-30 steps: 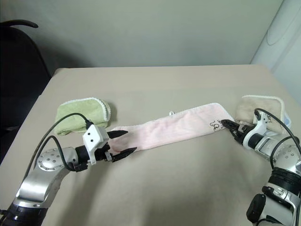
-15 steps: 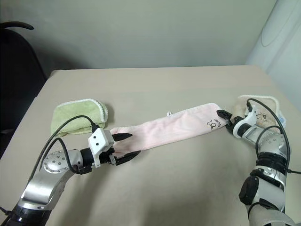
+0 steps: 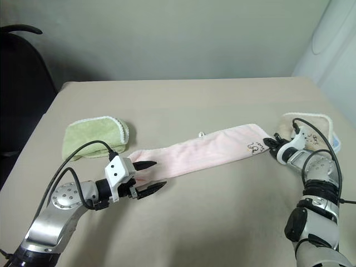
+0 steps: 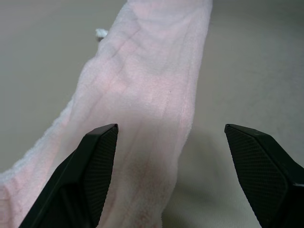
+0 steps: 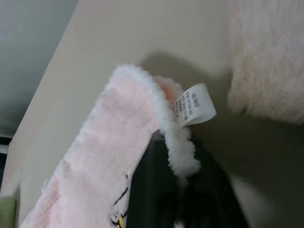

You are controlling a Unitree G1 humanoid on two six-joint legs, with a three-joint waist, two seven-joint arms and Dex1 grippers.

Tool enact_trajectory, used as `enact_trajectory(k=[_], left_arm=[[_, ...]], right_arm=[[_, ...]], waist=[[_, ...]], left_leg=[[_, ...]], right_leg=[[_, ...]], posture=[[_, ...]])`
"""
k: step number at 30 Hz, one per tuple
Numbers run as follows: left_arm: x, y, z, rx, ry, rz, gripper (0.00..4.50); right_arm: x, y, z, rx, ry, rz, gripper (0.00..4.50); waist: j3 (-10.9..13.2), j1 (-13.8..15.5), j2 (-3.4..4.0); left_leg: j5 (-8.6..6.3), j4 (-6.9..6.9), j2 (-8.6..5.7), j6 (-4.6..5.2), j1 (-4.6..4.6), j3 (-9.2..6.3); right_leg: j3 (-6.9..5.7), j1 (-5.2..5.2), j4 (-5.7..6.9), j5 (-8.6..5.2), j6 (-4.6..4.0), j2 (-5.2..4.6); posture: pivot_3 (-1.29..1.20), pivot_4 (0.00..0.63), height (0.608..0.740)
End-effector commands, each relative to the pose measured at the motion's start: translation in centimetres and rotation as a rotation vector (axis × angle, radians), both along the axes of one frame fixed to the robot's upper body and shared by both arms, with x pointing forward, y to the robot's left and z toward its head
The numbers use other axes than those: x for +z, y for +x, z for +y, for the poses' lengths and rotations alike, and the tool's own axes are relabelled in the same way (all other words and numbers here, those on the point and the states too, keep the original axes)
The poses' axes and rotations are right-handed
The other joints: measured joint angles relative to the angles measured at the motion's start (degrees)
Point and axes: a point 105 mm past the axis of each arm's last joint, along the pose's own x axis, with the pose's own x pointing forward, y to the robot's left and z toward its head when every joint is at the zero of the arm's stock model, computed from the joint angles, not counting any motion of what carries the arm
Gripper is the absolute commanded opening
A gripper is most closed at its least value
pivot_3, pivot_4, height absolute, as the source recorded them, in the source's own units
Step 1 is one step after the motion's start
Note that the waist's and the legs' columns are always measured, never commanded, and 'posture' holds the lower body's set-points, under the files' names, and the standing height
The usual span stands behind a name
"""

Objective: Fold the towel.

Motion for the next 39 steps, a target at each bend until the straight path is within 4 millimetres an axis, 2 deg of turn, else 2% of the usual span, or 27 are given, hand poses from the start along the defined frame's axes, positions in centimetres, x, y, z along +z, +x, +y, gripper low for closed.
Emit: enact_trajectory(k=[1,4,6,8,12,15,17,22,25,27,28,31,36,39], left_arm=[[1.3,0.1,-0.4,-0.016,0.000,-0.067,3.89],[1.2,0.3,-0.5,-0.021,0.002,-0.068,3.89],[1.2,0.5,-0.6,-0.025,0.003,-0.068,3.89],[1.2,0.6,-0.7,-0.029,0.003,-0.069,3.89],[1.2,0.7,-0.9,-0.038,0.004,-0.075,3.89],[1.2,0.8,-0.9,-0.037,0.003,-0.078,3.89],[1.1,0.7,-0.9,-0.034,0.000,-0.079,3.89],[1.0,0.7,-1.2,-0.028,-0.009,-0.083,3.89],[1.0,0.6,-1.3,-0.020,-0.014,-0.087,3.89],[1.0,0.5,-1.1,-0.009,-0.017,-0.087,3.89],[1.0,0.4,-1.0,-0.005,-0.019,-0.087,3.89],[1.1,0.3,-1.0,0.008,-0.032,-0.089,3.89],[2.0,0.1,-0.7,0.057,-0.152,-0.072,3.89],[2.9,0.2,-0.1,0.116,-0.277,-0.045,3.89]], right_arm=[[4.6,-0.7,-2.5,-0.042,-0.066,-0.152,0.04],[7.1,-1.3,-3.4,-0.026,-0.175,-0.227,0.04],[8.5,-1.5,-3.1,0.014,-0.280,-0.275,0.04],[9.7,-1.6,-1.9,0.076,-0.370,-0.324,0.04],[10.6,-2.1,2.5,0.289,-0.656,-0.438,0.04],[9.6,-3.2,6.5,0.512,-0.895,-0.523,0.04],[7.9,-3.8,9.3,0.668,-1.089,-0.571,0.04],[3.2,-5.0,14.6,0.949,-1.306,-0.647,0.04],[1.2,-5.6,16.4,1.024,-1.301,-0.657,0.04],[0.5,-5.4,16.5,1.015,-1.284,-0.638,0.04],[0.4,-5.2,16.4,0.999,-1.271,-0.627,0.50],[0.5,-5.7,16.2,1.012,-1.194,-0.618,1.32],[5.0,-6.7,14.6,0.917,-0.932,-0.710,3.06],[6.9,-7.4,13.2,0.884,-0.814,-0.730,3.06]], waist=[[0.02,0.10,0.04],[0.04,0.15,0.07],[0.04,0.13,0.07],[0.03,-0.05,0.08],[0.03,-0.23,0.08],[0.03,-0.11,0.08],[0.03,-0.09,0.08],[0.03,-0.01,0.07],[0.03,0.03,0.07],[0.03,0.06,0.07],[0.03,0.06,0.07],[0.03,0.29,0.07],[0.03,0.56,0.06],[0.01,0.67,0.04]], left_leg=[[0.00,-0.01,0.00,0.00,-0.01,0.00],[0.00,-0.03,0.00,0.00,-0.01,0.00],[0.00,-0.04,0.00,0.00,-0.01,0.01],[0.00,-0.05,0.00,0.00,0.00,0.02],[0.00,-0.03,0.00,0.00,-0.01,0.02],[0.00,-0.02,0.00,0.00,-0.02,0.00],[0.00,0.01,0.00,0.00,-0.02,-0.03],[-0.01,0.03,0.00,0.02,-0.03,-0.06],[-0.01,0.04,0.00,0.01,-0.04,-0.08],[0.00,0.05,0.00,0.00,-0.04,-0.08],[0.00,0.05,0.01,0.00,-0.04,-0.08],[0.01,0.05,0.00,-0.02,-0.05,-0.07],[0.28,0.07,0.00,-0.49,-0.07,-0.01],[0.37,0.05,-0.01,-0.65,-0.07,0.04]], right_leg=[[0.00,-0.02,0.00,0.00,0.00,0.00],[0.01,-0.02,-0.01,0.00,0.00,0.00],[0.02,-0.02,-0.02,0.00,0.00,0.00],[0.03,-0.02,-0.02,0.00,0.00,0.01],[0.03,-0.03,-0.03,0.00,0.01,0.02],[0.00,-0.03,-0.03,0.00,0.01,0.02],[-0.04,0.00,-0.03,0.00,0.01,0.02],[-0.05,-0.01,-0.02,0.00,0.01,0.01],[-0.06,-0.02,-0.02,0.00,0.01,0.01],[-0.06,-0.02,-0.02,0.00,0.01,0.00],[-0.06,-0.02,-0.02,0.00,0.01,0.00],[-0.07,-0.01,-0.03,0.00,0.01,0.00],[-0.05,0.03,-0.08,0.00,0.01,0.00],[-0.05,0.05,-0.09,-0.01,0.03,0.01]], posture=[[0.00,0.150,0.740],[0.00,0.150,0.740],[0.00,0.150,0.740],[0.00,0.150,0.740],[0.00,0.150,0.740],[0.00,0.150,0.740],[0.00,0.150,0.740],[0.00,0.150,0.740],[0.00,0.150,0.740],[0.00,0.150,0.740],[0.00,0.150,0.740],[0.00,0.150,0.740],[0.00,0.150,0.740],[0.00,0.150,0.740]])
